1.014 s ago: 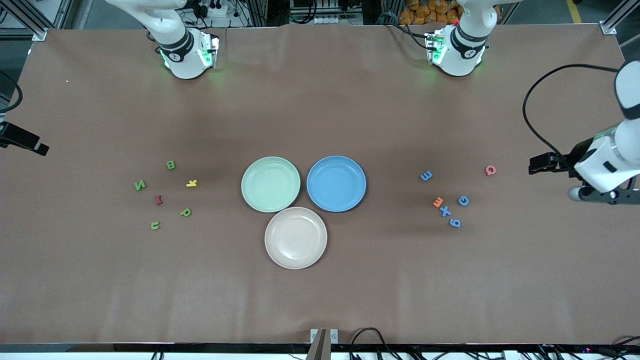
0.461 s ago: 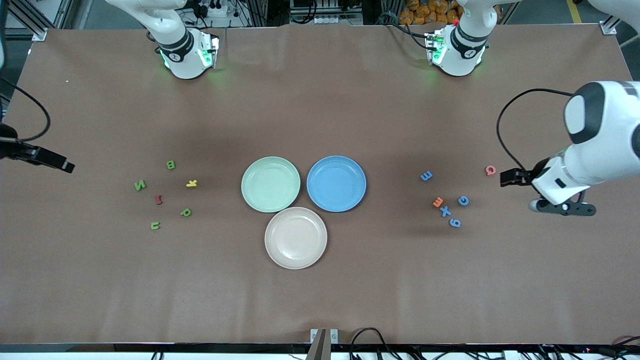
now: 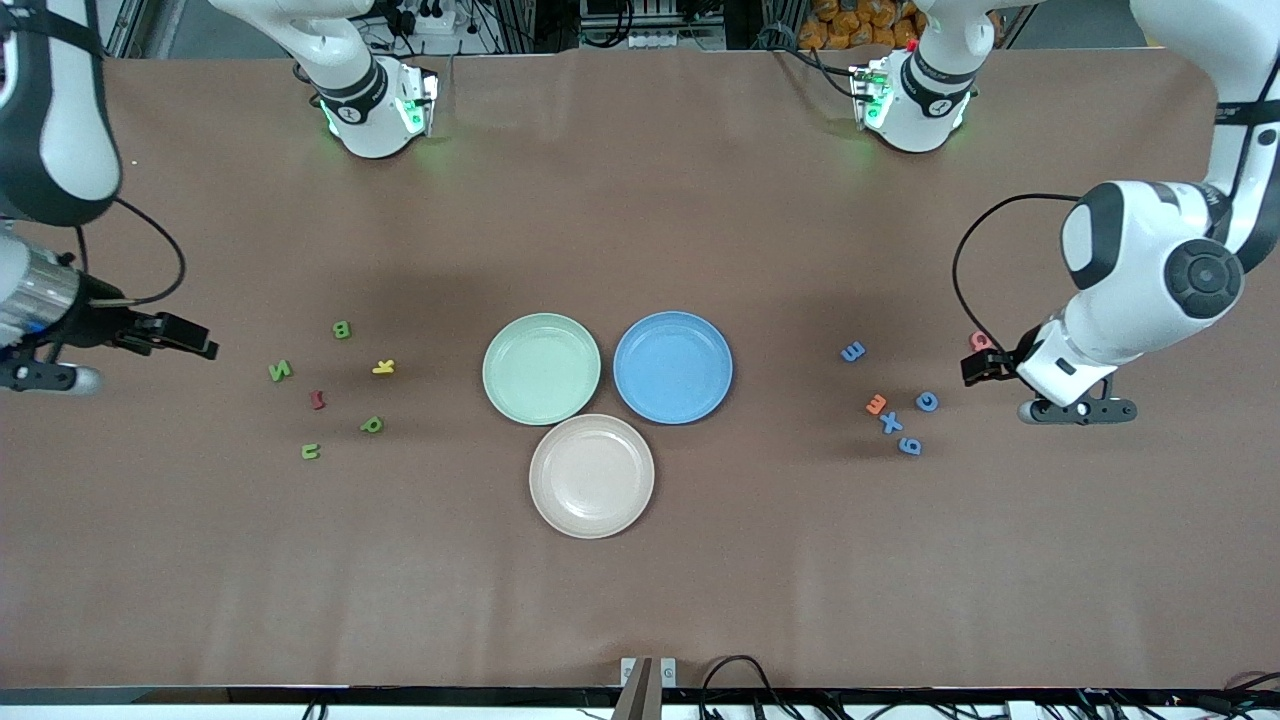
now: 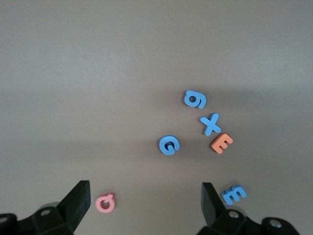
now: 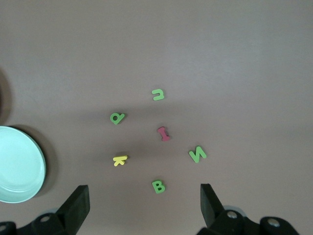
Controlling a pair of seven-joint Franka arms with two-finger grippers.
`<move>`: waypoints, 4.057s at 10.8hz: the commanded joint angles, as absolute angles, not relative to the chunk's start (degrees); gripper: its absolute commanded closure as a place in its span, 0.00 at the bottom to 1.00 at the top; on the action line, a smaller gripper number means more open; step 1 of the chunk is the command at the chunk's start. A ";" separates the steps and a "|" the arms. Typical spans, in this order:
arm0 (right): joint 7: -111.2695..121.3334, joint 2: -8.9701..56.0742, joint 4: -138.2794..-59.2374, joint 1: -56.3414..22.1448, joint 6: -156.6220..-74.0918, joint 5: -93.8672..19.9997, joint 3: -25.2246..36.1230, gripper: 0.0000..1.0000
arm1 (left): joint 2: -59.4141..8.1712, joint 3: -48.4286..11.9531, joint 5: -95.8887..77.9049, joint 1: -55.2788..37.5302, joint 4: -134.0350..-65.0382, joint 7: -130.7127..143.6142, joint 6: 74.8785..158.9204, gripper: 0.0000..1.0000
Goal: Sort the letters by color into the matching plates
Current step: 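Reach the left gripper to the blue x while the right gripper reaches letters, then grasp the blue x with the left gripper, then carry the blue x to the blue plate with the left gripper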
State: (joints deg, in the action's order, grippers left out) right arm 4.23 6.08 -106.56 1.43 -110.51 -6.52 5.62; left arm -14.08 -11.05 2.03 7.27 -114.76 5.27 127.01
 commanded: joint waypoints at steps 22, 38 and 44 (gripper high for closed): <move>21.71 5.35 -146.24 -2.37 -155.10 -2.99 5.71 0.00 | -34.45 -4.31 5.54 -7.38 -109.78 37.97 143.00 0.00; 21.53 12.92 -147.48 -2.02 -162.25 -3.08 5.19 0.00 | -35.25 -4.13 5.80 -8.44 -108.02 44.47 143.26 1.00; 20.92 13.45 -148.80 -2.11 -162.33 -3.25 4.75 0.00 | -34.10 -4.13 5.80 -13.61 -106.53 50.16 142.56 1.00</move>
State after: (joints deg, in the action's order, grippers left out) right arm 20.96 13.79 -147.08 -2.73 -161.06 -3.45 5.63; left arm -35.00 -4.90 4.15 -10.47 -106.91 44.55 143.05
